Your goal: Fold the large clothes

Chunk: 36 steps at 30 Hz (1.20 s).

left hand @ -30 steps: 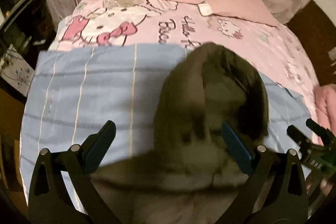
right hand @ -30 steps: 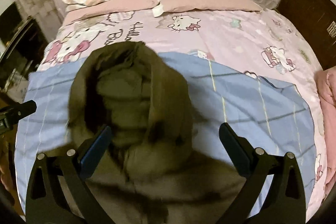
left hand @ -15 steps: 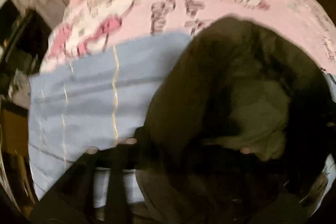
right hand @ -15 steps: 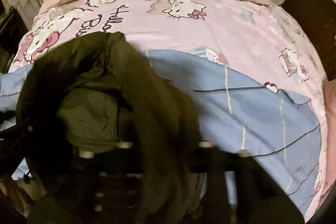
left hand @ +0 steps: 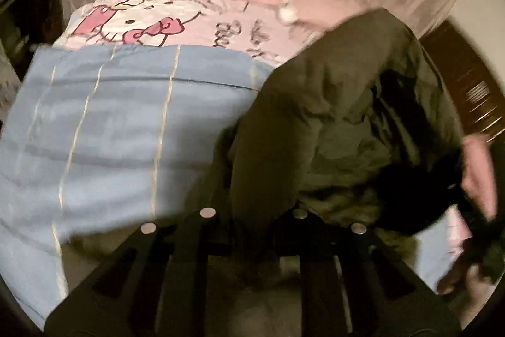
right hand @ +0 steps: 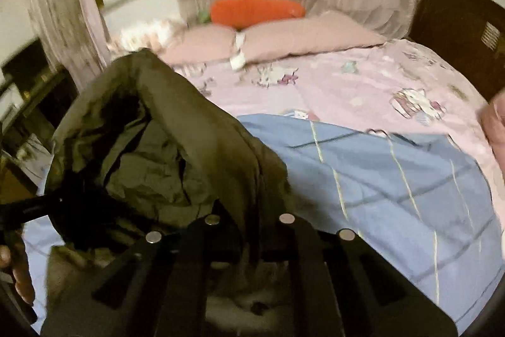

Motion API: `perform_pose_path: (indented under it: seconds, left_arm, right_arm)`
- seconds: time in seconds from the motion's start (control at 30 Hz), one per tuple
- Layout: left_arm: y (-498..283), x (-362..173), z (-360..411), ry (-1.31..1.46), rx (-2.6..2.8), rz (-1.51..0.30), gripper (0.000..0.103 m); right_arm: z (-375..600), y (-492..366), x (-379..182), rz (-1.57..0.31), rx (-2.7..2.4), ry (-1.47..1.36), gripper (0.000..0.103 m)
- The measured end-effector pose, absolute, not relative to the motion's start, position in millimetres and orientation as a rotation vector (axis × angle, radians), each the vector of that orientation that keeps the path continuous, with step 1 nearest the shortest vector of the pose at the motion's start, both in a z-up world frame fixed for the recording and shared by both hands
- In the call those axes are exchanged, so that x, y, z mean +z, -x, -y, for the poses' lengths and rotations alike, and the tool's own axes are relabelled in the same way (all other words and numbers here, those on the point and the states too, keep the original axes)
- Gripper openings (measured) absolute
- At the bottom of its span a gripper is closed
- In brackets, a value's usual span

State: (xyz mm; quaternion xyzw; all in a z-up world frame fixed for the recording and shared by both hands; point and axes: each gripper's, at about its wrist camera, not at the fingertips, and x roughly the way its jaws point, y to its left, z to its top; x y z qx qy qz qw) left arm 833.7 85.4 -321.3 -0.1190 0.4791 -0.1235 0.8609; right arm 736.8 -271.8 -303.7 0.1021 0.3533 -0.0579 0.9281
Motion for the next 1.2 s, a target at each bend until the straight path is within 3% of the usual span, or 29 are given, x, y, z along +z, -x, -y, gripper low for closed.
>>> perform_pose_path:
  seconds: [0.1,0.2,0.23,0.27,0.3,0.33,0.37,0.47,0.53,0.6,0.73,0.9,1.03,1.2]
  left_arm:
    - [-748.7,-318.3,-110.9,0.324,-0.284,-0.916,0.017]
    - [-647.8,-349.9,-139.3,0.414,-0.276,-0.872,0.024]
    - [-627.1,-361.6,-143.3,0.412,-0.278,-0.880,0.026]
    - [-601.8,-374.4,-144.1,0.384,-0.287,-0.885,0.031]
    - [-577.5,-383.9,-145.1,0.342,-0.290,-0.881,0.039]
    - [-545.4,-393.3,-147.0,0.260,-0.243,-0.878,0.082]
    - [-525.2,-397.1,-149.9,0.209,-0.184,-0.886,0.101]
    - [-473.1,-397.7,-161.3,0.152,-0.214,-0.906,0.101]
    - [-462.2,-393.7,-163.6,0.062,-0.171,-0.983,0.101]
    - [-459.4,-373.7,-170.4,0.094,-0.123,-0.944,0.101]
    - [-493.6,-309.5,-155.2,0.190,-0.142,-0.763,0.101]
    - [-584.6,-278.2,-89.9,0.143,-0.145,-0.700,0.101]
    - [-659.1,-312.1,-32.6,0.010,-0.060,-0.617,0.101]
    - [-709.2,-389.2,-8.9,-0.110,-0.017,-0.706,0.101]
  right_arm:
    - [271.3,-657.1,-295.4,-0.620,-0.103,-0.230,0.007]
    - [264.1,-568.4,-305.6,-0.519,-0.077,-0.216,0.012]
    - [260.8,-543.1,-317.2,-0.533,-0.091,-0.201,0.038]
    - [259.2,-525.6,-328.1,-0.566,-0.111,-0.190,0.089]
    - [259.3,-504.0,-341.1,-0.611,-0.156,-0.180,0.102]
    - [262.1,-477.3,-351.1,-0.622,-0.202,-0.193,0.102]
    - [265.1,-459.3,-356.7,-0.638,-0.214,-0.214,0.102]
    - [269.5,-413.2,-355.5,-0.684,-0.166,-0.276,0.102]
    - [267.8,-395.4,-341.5,-0.665,-0.166,-0.285,0.102]
    - [262.8,-382.6,-313.8,-0.589,-0.166,-0.304,0.102]
    - [241.6,-401.2,-262.4,-0.422,-0.172,-0.229,0.102]
    - [227.3,-481.3,-255.1,-0.320,-0.216,-0.162,0.102]
    - [231.3,-569.0,-290.7,-0.339,-0.298,-0.156,0.102]
    - [232.0,-637.5,-372.7,-0.473,-0.315,-0.089,0.102]
